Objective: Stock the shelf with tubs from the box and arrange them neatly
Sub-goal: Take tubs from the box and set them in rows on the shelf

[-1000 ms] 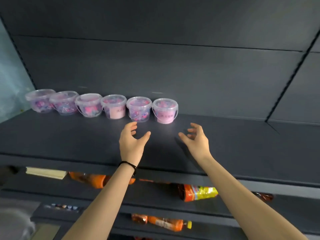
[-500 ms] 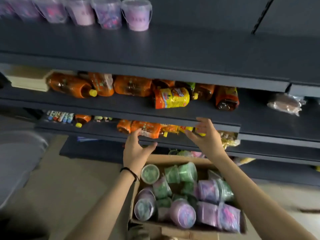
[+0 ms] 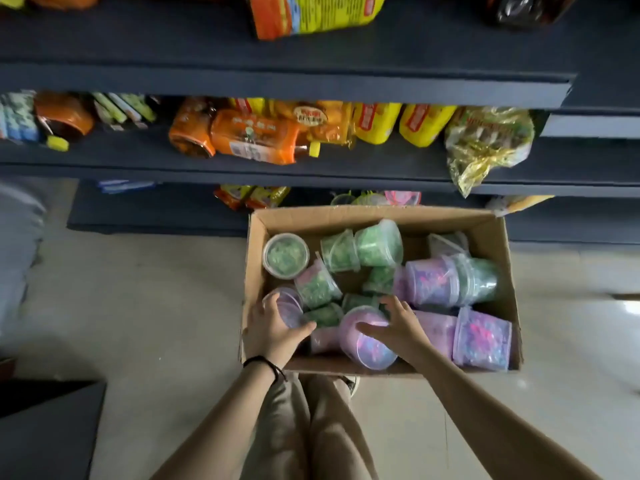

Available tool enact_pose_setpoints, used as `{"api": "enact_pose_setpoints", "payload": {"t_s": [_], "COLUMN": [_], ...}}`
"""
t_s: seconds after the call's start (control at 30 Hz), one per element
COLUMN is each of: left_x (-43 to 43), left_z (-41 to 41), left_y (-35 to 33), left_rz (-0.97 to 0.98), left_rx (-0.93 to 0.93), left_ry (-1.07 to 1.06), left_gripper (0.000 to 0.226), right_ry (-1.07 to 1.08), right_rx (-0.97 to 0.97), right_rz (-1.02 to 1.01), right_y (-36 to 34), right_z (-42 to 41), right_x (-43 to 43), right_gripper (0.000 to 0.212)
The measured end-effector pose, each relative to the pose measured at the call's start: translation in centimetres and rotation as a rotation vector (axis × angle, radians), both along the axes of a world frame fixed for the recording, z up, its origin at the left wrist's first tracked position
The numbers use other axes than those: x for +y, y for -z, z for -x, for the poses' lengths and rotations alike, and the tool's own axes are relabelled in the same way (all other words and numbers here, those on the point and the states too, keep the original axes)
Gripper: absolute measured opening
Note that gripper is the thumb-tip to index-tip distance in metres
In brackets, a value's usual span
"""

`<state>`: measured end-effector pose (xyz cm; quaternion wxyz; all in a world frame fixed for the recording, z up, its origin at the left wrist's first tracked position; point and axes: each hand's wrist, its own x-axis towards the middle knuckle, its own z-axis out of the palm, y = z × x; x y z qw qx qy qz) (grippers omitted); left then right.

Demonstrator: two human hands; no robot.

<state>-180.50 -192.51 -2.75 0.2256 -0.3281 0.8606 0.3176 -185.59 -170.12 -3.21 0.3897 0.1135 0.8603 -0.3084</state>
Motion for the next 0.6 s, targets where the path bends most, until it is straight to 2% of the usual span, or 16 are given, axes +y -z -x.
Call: {"api": "enact_pose_setpoints", "payload": {"t_s": [0.1, 0.3, 0.47, 0.6], "left_x": [0.3, 0.4, 0.3, -0.1], "left_z": [-1.7, -2.4, -2.4, -2.2], "left_y": [2.5, 5.2, 5.6, 4.9], "left_rz": [0.01, 0.214, 0.321, 0.307], "left_rx": [-0.057, -0.086, -0.066, -0.033], "left_ry": [-0.03, 0.05, 0.082, 0.074], "left_gripper": [0.111, 0.11, 0.08, 0.076], "right_ry": [0.022, 0.094, 0.117, 0.222], "right_rx": [-0.045, 0.022, 0.076, 0.23], "right_rz": [-0.073, -0.127, -0.134, -0.031], "right_y": [2.3, 3.9, 3.7, 3.1], "right_z": [-2.3, -3.7, -3.0, -2.6], "right_x": [0.0, -1.5, -1.5, -1.3], "right_gripper": [0.086, 0.092, 0.087, 0.084]}}
